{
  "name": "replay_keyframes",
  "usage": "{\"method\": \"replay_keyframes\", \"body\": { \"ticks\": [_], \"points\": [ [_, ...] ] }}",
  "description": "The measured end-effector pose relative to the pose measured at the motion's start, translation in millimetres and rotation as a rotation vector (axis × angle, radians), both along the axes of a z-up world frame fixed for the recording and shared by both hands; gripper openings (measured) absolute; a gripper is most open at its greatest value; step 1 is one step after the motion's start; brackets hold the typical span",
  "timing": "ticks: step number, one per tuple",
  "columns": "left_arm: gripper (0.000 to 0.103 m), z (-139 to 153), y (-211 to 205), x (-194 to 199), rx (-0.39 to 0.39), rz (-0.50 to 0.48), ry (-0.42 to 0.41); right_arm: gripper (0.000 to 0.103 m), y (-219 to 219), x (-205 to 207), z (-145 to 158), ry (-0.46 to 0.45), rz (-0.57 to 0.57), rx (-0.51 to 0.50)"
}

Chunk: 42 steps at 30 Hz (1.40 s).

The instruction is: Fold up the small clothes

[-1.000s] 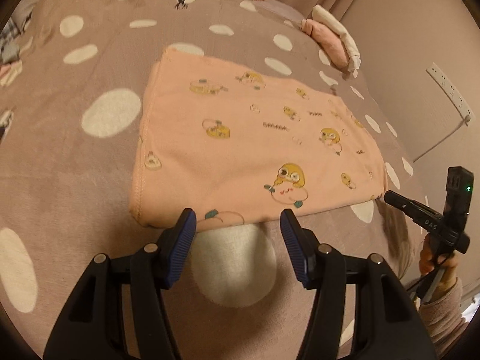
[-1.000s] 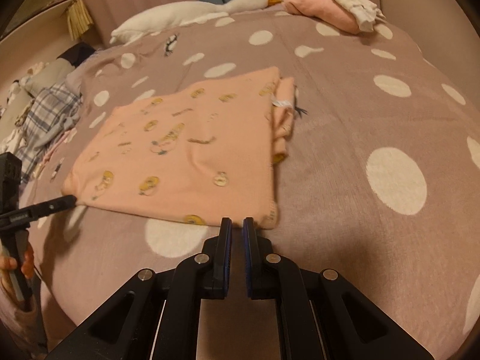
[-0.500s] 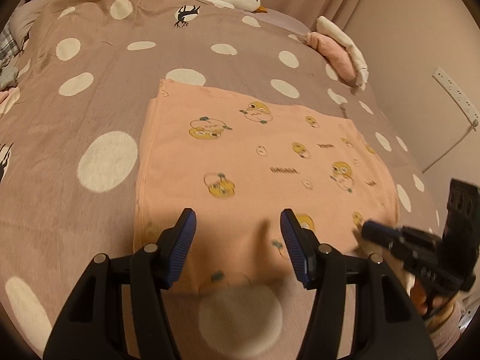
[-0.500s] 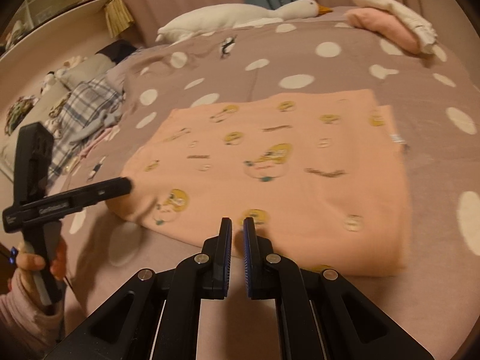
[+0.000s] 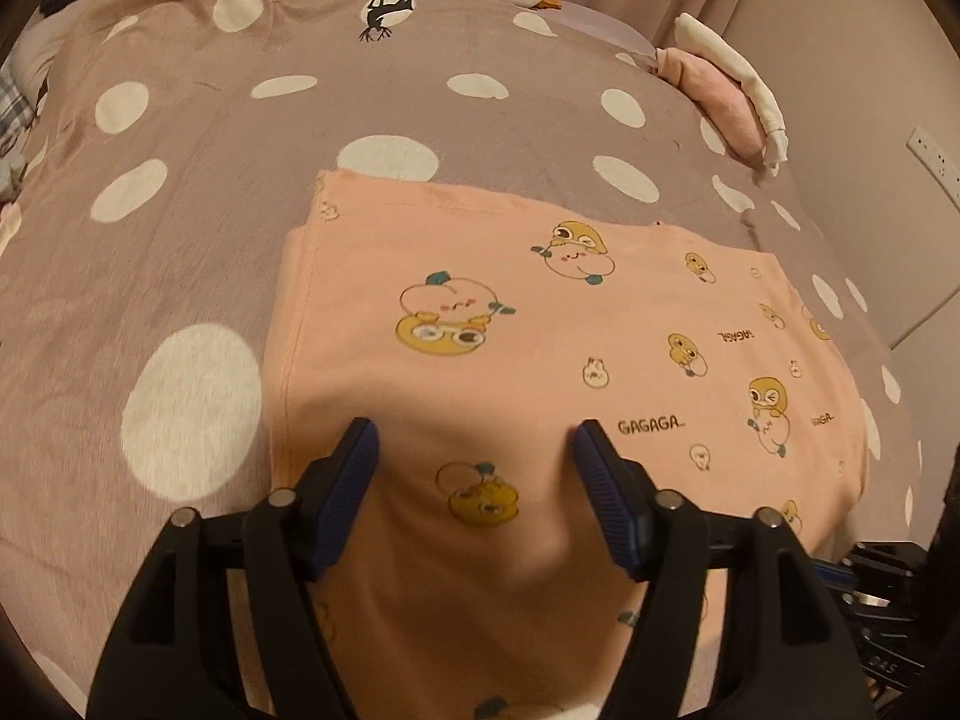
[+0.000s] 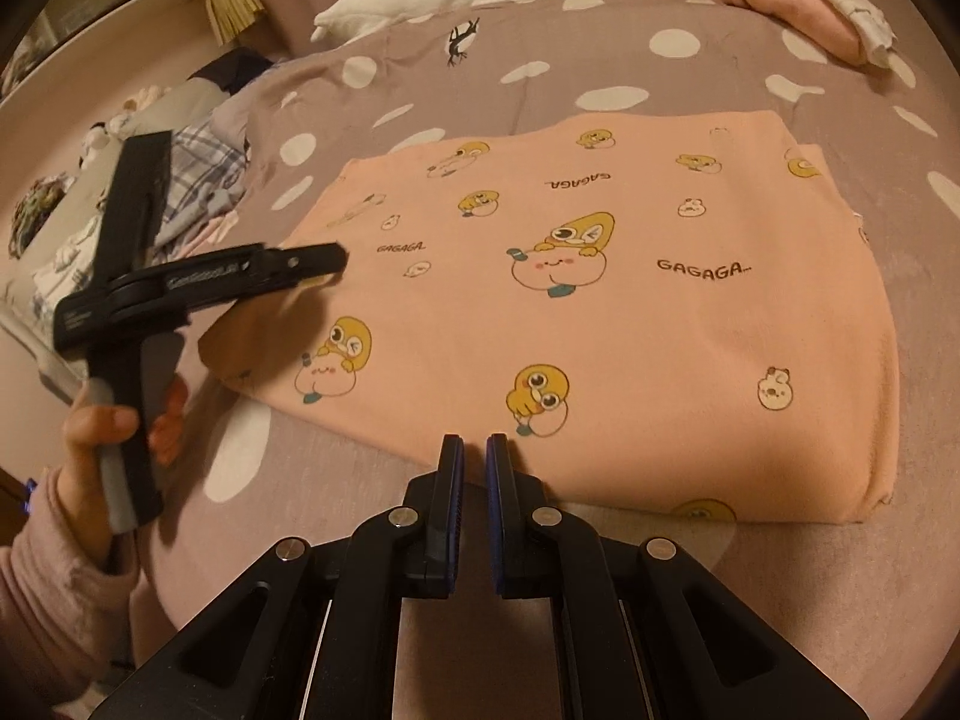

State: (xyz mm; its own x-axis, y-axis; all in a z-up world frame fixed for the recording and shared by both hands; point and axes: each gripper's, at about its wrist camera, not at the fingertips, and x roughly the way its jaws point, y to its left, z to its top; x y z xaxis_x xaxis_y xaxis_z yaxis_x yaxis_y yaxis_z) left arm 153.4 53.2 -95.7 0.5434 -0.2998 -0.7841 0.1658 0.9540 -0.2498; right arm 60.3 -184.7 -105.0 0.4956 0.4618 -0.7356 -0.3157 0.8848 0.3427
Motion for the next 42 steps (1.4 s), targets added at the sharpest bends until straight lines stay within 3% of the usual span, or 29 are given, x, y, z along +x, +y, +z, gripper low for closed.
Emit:
{"method": "replay_keyframes", "body": {
  "ticks": [7,13,19,23,33,42],
  "points": [
    [0.072,1,-4,6,0.026,-0.005,-0.008,0.005,-9,3,26,-0.071,-0.019,-0.011],
    [0.072,2,-5,6,0.024,-0.009,-0.004,0.005,-30,32,39,-0.110,-0.156,-0.013],
    [0.072,1,-8,4,0.046,-0.017,-0.010,0.005,-51,62,17,-0.027,-0.294,-0.070],
    [0.072,0,-11,2,0.075,-0.029,-0.017,0.005,-72,55,5,-0.014,-0.339,0.023],
    [0.072,-3,-10,-2,0.098,-0.038,-0.019,0.005,-91,47,15,-0.031,-0.398,0.036],
    [0.072,-3,-6,-13,0.092,-0.025,-0.011,0.009,-88,32,30,-0.096,-0.400,-0.082]
  ]
}}
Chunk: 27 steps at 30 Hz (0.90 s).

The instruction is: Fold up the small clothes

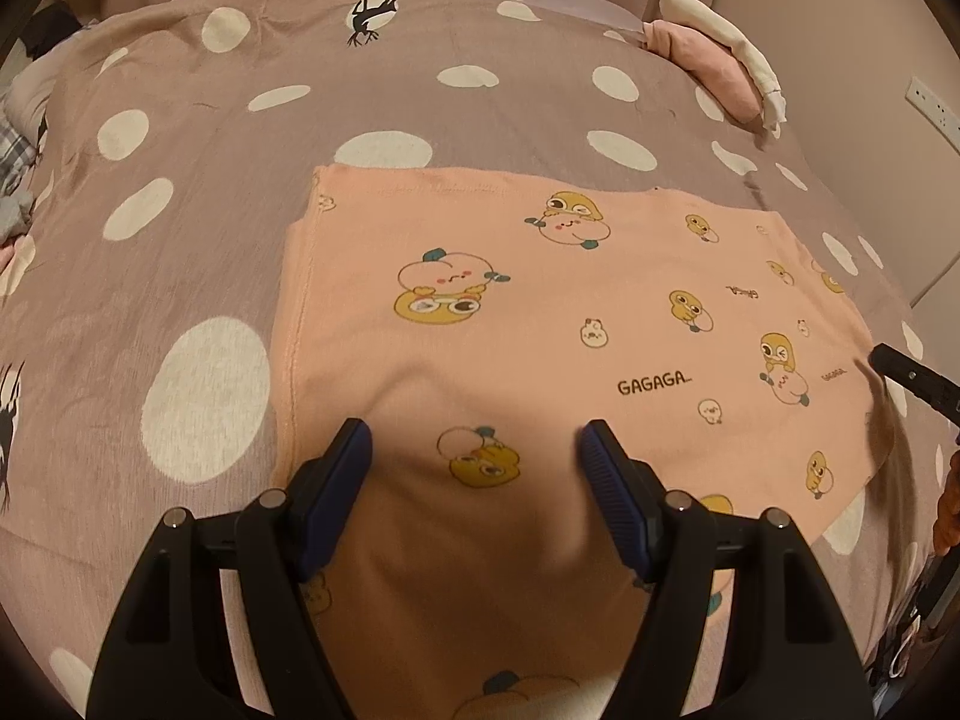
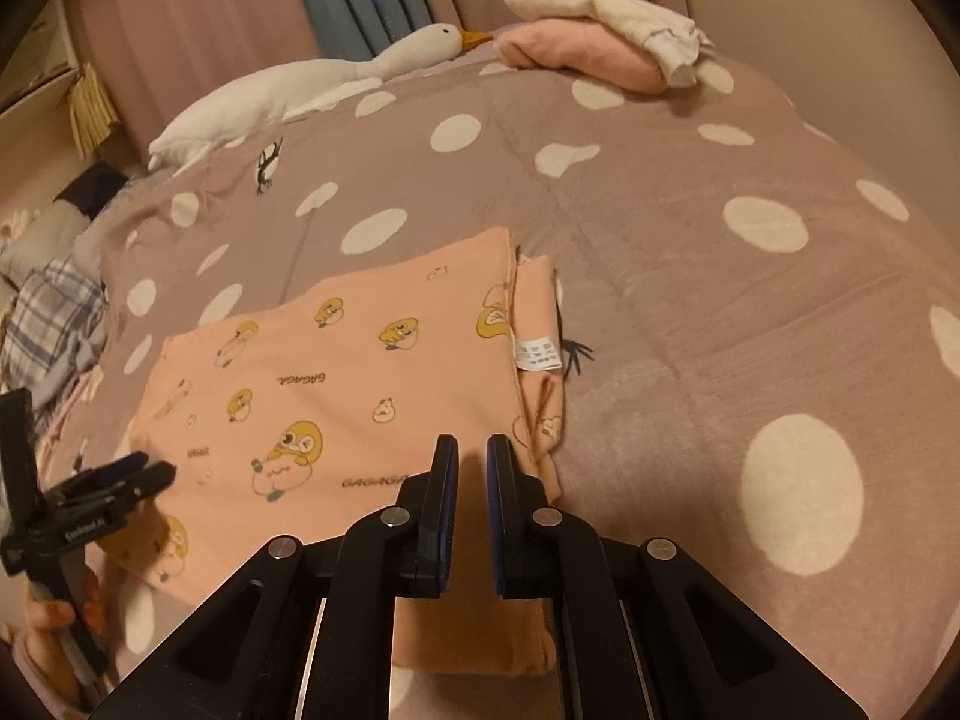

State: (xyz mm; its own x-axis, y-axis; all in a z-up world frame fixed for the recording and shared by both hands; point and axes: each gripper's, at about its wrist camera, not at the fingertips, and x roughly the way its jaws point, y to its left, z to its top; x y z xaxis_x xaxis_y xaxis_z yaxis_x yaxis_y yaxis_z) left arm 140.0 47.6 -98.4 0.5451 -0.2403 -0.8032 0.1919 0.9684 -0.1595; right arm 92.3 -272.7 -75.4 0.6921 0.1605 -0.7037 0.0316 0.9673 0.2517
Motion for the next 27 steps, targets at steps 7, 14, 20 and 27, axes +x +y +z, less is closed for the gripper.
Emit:
{"method": "replay_keyframes", "body": {
  "ticks": [7,14,20,27],
  "points": [
    [0.073,15,27,-29,-0.133,0.040,0.031,0.051,-1,-24,8,-0.052,0.014,0.023],
    [0.081,16,83,-57,-0.378,0.168,0.119,0.060,11,-44,8,-0.083,0.072,0.016],
    [0.081,3,112,-66,-0.526,0.243,0.189,0.061,28,-53,1,-0.087,0.128,-0.009],
    [0.086,-7,96,-44,-0.687,0.185,0.250,0.061,33,-57,-6,-0.080,0.156,0.031]
  ]
}}
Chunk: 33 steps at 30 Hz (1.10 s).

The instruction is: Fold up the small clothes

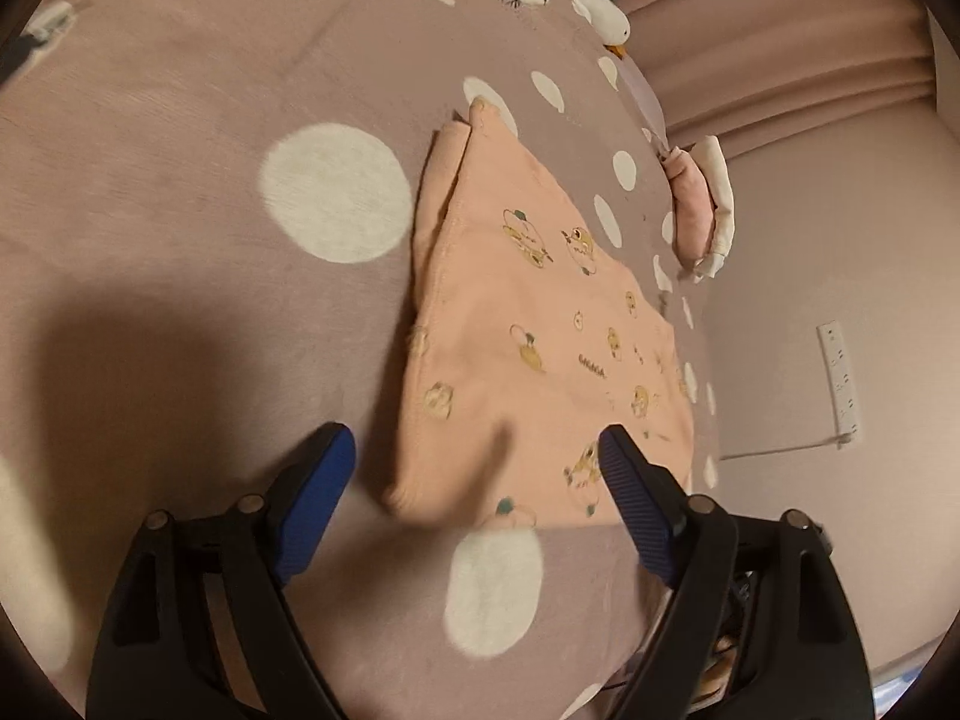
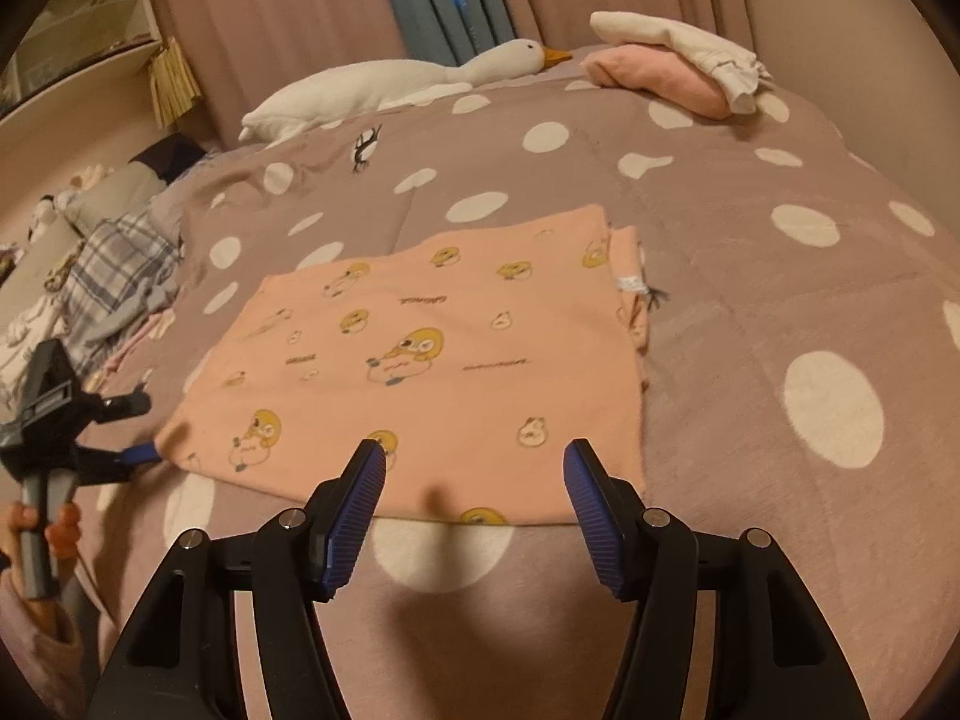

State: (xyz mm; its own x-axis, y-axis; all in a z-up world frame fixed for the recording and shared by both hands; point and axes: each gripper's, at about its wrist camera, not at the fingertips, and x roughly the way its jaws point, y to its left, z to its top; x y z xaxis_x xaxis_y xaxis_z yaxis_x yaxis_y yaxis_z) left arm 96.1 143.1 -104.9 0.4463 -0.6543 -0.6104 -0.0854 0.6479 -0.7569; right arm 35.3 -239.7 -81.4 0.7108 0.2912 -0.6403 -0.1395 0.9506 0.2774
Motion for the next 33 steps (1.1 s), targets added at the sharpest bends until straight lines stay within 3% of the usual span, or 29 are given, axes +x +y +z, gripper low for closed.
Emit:
{"method": "replay_keyframes", "body": {
  "ticks": [2,7,15,22,24,30,31,32,33],
  "points": [
    [0.093,0,-1,10,-0.032,-0.008,0.000,0.061,2,-1,0,0.000,0.006,0.003],
    [0.093,-1,-9,38,-0.101,-0.016,0.018,0.061,3,-2,0,-0.010,0.017,0.010],
    [0.093,-1,-34,75,-0.092,-0.076,0.017,0.061,12,8,-2,0.007,0.045,0.028],
    [0.092,-1,-44,88,-0.066,-0.089,0.015,0.061,48,41,11,-0.008,0.136,0.013],
    [0.085,1,-45,86,-0.029,-0.098,0.010,0.061,59,55,12,-0.003,0.140,-0.010],
    [0.028,-5,-37,79,0.109,-0.081,0.037,0.061,90,115,4,0.083,0.127,-0.027],
    [0.020,-6,-37,79,0.132,-0.080,0.038,0.057,95,123,2,0.093,0.119,-0.040],
    [0.020,-7,-37,79,0.137,-0.081,0.037,0.050,98,127,1,0.095,0.118,-0.045],
    [0.020,-7,-37,78,0.136,-0.080,0.032,0.036,102,133,0,0.103,0.117,-0.050]
  ]
}}
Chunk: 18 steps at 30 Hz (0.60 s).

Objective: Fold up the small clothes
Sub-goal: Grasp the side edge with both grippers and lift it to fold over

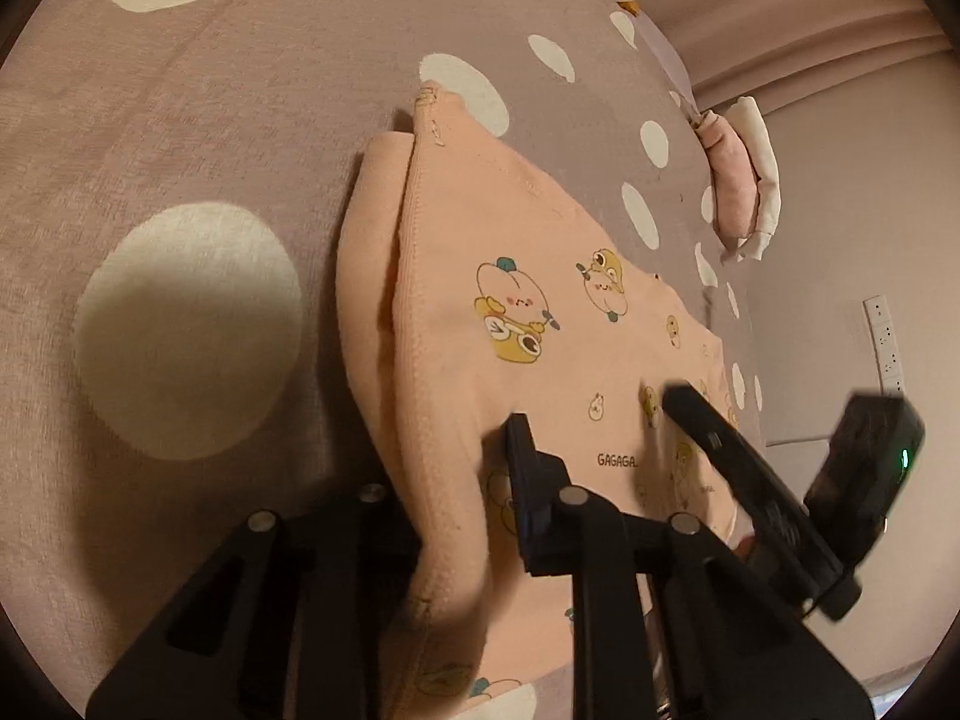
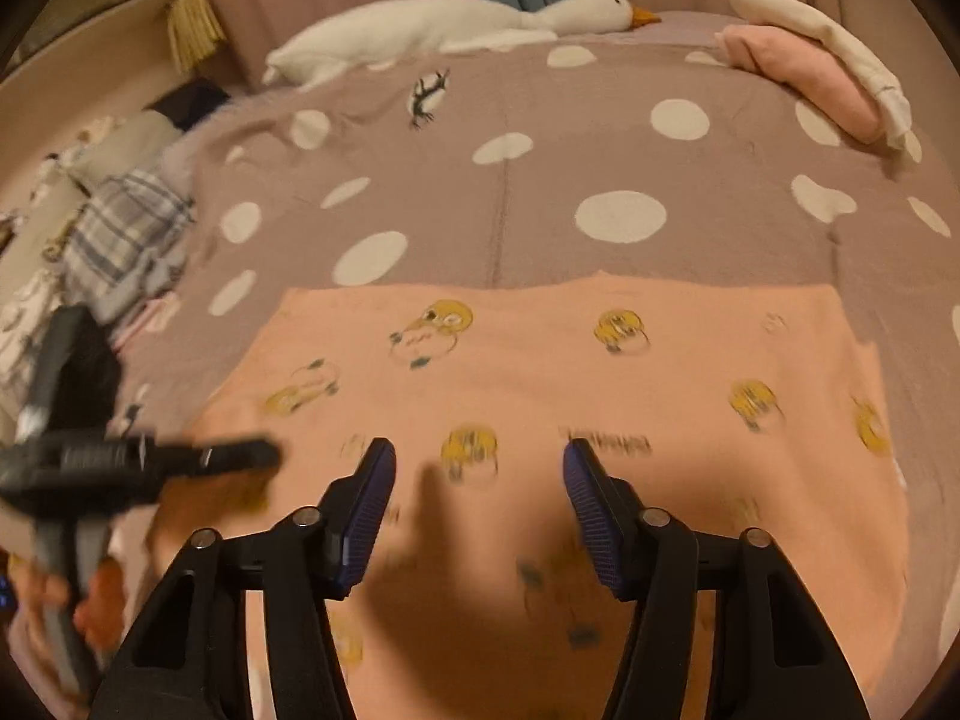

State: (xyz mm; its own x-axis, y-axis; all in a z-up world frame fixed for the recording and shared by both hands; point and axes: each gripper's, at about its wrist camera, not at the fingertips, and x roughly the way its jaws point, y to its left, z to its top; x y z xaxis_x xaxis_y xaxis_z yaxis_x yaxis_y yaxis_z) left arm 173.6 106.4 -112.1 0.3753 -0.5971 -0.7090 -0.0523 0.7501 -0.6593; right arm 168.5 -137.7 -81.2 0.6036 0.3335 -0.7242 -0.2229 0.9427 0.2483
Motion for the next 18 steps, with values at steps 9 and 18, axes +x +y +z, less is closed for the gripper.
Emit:
{"method": "replay_keyframes", "body": {
  "ticks": [9,18],
  "points": [
    [0.019,1,-5,1,0.049,-0.002,-0.012,0.019,19,27,-18,0.080,0.015,-0.104],
    [0.019,3,-9,3,0.063,0.004,-0.003,0.019,13,-9,1,0.055,0.066,-0.087]
  ]
}}
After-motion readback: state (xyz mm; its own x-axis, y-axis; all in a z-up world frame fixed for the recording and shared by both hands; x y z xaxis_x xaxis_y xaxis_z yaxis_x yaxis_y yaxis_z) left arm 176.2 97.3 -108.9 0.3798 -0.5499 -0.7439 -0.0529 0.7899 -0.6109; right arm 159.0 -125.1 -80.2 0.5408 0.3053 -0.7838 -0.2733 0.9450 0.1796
